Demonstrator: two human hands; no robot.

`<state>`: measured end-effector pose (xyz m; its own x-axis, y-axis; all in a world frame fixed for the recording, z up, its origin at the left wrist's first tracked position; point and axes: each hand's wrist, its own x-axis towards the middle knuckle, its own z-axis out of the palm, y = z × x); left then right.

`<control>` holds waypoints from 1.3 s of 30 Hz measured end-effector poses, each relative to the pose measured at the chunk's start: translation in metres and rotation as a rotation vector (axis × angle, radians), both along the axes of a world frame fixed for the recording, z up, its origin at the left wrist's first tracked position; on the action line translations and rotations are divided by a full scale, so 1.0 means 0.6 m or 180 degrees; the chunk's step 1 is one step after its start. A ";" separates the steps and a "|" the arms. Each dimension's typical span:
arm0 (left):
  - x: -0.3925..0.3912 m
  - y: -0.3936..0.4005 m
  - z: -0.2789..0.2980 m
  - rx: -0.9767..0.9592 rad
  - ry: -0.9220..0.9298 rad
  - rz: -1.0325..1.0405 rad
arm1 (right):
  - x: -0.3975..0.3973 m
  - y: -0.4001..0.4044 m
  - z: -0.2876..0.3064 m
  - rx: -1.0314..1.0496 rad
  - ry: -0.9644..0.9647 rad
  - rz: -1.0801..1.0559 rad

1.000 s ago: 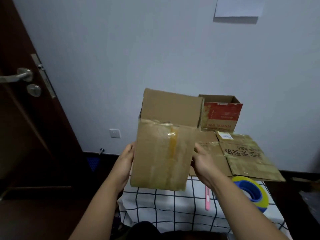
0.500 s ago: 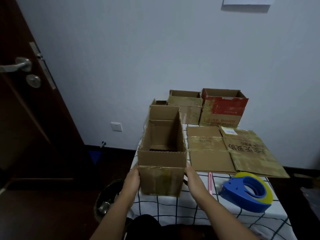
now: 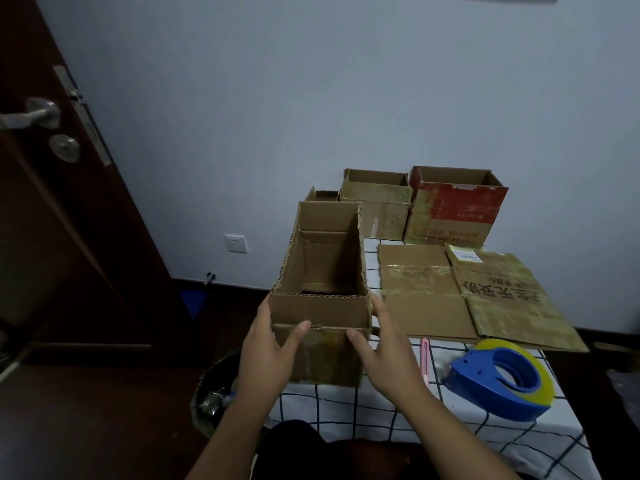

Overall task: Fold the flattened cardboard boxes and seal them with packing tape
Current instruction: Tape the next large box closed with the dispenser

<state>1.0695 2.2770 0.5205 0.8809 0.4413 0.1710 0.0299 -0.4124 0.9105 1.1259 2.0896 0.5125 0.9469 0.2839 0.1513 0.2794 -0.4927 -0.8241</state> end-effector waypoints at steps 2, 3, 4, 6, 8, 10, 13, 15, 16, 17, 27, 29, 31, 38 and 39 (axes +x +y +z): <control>0.005 -0.002 0.009 -0.0018 -0.0066 0.0077 | 0.009 0.007 0.000 0.0007 -0.0076 -0.0013; 0.010 0.000 0.013 -0.0030 -0.0086 0.0082 | 0.015 0.010 0.002 0.0011 -0.0103 -0.0002; 0.017 0.003 0.017 -0.0014 -0.0104 0.0094 | 0.022 0.014 0.005 0.0025 -0.0122 0.0012; 0.039 0.013 0.026 0.0035 -0.0140 0.0113 | 0.044 0.025 0.012 0.0036 -0.0161 0.0010; 0.073 0.025 0.035 0.0075 -0.0164 0.0105 | 0.076 0.038 0.019 0.0056 -0.0189 -0.0030; 0.113 0.039 0.041 0.0118 -0.0152 0.0084 | 0.116 0.052 0.026 0.0098 -0.0155 -0.0036; 0.174 0.062 0.044 0.0121 -0.0147 0.0034 | 0.171 0.077 0.035 0.0210 -0.0006 0.0029; 0.207 0.076 0.045 0.0110 -0.0134 0.0033 | 0.200 0.092 0.039 0.0248 0.0067 0.0066; 0.221 0.082 0.044 0.0094 -0.0105 0.0035 | 0.213 0.099 0.039 0.0242 0.0113 0.0072; 0.234 0.088 0.043 0.0077 -0.0077 0.0032 | 0.224 0.104 0.038 0.0228 0.0162 0.0082; 0.298 0.113 0.010 0.0012 0.0066 0.0046 | 0.277 0.128 0.013 0.0171 0.0443 0.0173; 0.310 0.114 0.010 0.0009 0.0081 0.0064 | 0.286 0.131 0.016 0.0129 0.0521 0.0198; 0.323 0.115 0.012 0.0042 0.0099 0.0100 | 0.297 0.134 0.018 0.0119 0.0580 0.0244; 0.354 0.110 0.013 0.0158 0.0300 0.0268 | 0.321 0.138 0.021 0.0367 0.0910 0.0367; 0.356 0.112 0.011 0.0160 0.0316 0.0269 | 0.317 0.139 0.026 0.0359 0.0941 0.0356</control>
